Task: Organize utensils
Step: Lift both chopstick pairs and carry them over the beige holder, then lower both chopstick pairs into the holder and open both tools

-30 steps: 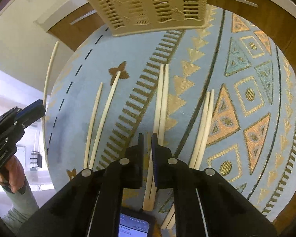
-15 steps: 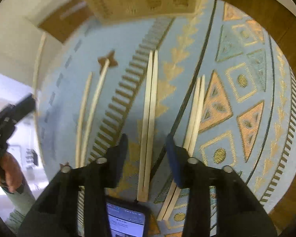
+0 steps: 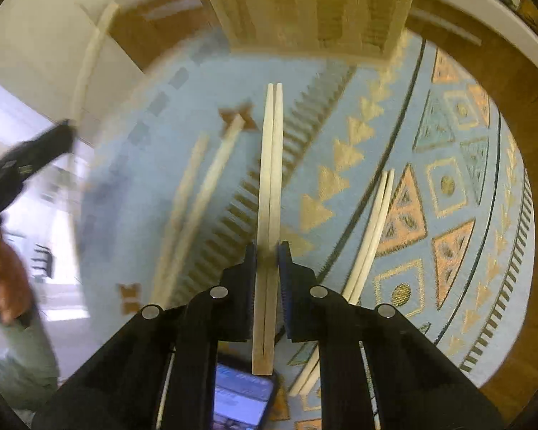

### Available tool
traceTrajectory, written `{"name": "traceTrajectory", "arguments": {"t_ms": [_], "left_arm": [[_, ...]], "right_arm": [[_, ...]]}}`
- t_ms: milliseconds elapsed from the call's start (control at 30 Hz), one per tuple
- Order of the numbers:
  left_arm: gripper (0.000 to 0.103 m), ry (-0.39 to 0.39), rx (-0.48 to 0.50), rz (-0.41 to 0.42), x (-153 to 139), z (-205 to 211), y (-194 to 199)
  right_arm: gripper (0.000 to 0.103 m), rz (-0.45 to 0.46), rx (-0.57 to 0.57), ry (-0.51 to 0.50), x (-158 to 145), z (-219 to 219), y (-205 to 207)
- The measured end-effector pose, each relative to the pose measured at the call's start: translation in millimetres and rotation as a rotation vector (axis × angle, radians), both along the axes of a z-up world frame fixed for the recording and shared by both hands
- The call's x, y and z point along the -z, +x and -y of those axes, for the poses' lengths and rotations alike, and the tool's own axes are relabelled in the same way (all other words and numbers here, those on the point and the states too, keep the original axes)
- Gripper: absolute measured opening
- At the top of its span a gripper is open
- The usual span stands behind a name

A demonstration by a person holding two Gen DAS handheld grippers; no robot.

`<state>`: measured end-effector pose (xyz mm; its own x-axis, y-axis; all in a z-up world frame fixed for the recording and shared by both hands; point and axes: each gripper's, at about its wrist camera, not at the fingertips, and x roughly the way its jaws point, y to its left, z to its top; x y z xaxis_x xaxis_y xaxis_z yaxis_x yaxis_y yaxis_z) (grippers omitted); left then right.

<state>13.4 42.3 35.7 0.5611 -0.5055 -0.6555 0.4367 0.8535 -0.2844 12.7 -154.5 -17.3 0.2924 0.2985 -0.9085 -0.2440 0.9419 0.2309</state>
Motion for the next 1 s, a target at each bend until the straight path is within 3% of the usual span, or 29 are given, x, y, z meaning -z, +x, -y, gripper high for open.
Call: {"name": "traceTrajectory", "arguments": {"t_ms": [233,433,700,833,1000], "left_arm": [[0.01,-0.074,-0.044,0.192,-67.7,10.9,15.4],[0.01,-0.09,-0.109,0.378,-114.1,40.0,45.8],[0.01,-0.114,-0.218,0.534,-118.1,63.4,95.3],[0.01,-0.121,-0.257,0.583,-111.7,68.4,116.3],[0.01,-0.055,-0.285,0.643,-94.2,81.9,130.9]], "right_arm": [[0.011,0.325,0.051,0.107,-98.9,34.8,12.2],[0.011,0.531,0.126,0.129,-147.9,55.8,46.2],[0.011,0.737,0.241,0.139,-158.9,79.4,96.0],[0.011,0.789,0.304,0.166,-153.0,92.4,118.9],[0.011,0.817,0.351,0.167,-140.4,96.4,141.0]]}}
